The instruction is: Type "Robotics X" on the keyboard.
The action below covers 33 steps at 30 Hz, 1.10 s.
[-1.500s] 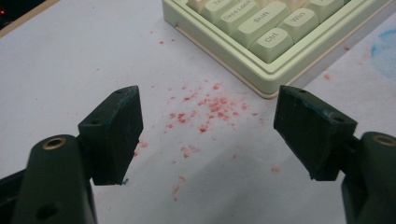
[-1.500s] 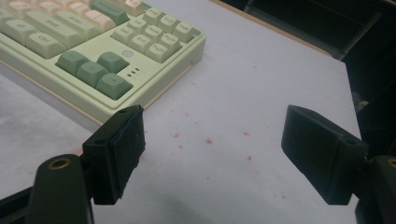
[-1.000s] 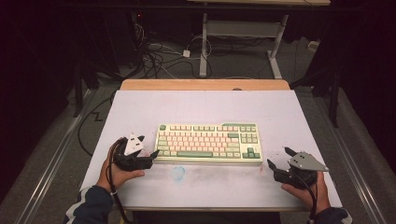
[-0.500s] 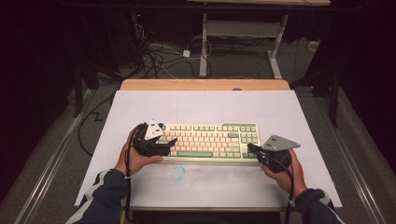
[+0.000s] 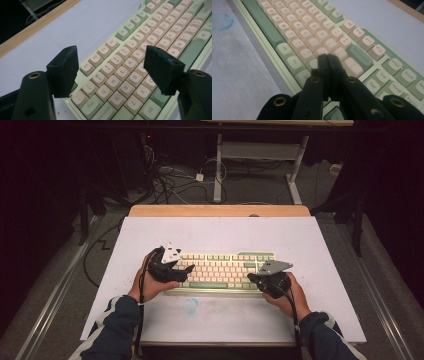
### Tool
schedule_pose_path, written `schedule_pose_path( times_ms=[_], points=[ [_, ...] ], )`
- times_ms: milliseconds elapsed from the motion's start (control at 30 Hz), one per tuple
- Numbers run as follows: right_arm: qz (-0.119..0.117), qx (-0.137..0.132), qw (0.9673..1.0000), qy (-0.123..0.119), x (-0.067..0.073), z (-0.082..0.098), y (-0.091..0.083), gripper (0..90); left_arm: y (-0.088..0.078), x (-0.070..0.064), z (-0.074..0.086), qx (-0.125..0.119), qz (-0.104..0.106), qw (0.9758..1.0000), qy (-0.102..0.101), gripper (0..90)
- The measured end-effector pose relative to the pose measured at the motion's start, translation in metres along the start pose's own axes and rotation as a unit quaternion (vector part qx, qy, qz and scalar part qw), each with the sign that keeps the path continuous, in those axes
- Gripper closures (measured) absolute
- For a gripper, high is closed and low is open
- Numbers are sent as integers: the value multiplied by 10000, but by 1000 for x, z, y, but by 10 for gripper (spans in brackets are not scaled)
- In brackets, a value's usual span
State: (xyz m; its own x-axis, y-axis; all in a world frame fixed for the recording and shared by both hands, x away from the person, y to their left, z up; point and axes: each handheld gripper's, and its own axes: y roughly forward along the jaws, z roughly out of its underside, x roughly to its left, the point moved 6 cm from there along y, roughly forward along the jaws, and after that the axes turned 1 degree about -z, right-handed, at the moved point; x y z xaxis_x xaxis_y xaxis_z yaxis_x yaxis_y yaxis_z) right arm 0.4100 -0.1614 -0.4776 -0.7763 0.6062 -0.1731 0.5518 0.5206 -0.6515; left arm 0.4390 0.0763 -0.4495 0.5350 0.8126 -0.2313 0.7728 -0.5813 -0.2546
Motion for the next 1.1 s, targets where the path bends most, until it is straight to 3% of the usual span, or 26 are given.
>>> schedule_pose_path(
  times_ms=[167,300,467,567,733,1100],
  points=[
    [7,113,9999,48,-3,6,5,900,1,0,5,114,-32,9999,12,330],
    [36,127,9999,61,-7,11,8,900,3,0,10,258,-19,9997,34,462],
    [7,133,9999,60,-6,13,10,900,3,-2,17,521,108,9984,191,754],
    [27,123,9999,60,-5,14,10,900,7,-7,25,768,163,9962,371,857],
    [31,111,9999,48,-5,14,10,900,16,-12,30,981,187,9940,451,874],
    [58,124,9999,-1,-4,14,10,900,34,-20,31,1142,195,9919,523,872]
  ],
)
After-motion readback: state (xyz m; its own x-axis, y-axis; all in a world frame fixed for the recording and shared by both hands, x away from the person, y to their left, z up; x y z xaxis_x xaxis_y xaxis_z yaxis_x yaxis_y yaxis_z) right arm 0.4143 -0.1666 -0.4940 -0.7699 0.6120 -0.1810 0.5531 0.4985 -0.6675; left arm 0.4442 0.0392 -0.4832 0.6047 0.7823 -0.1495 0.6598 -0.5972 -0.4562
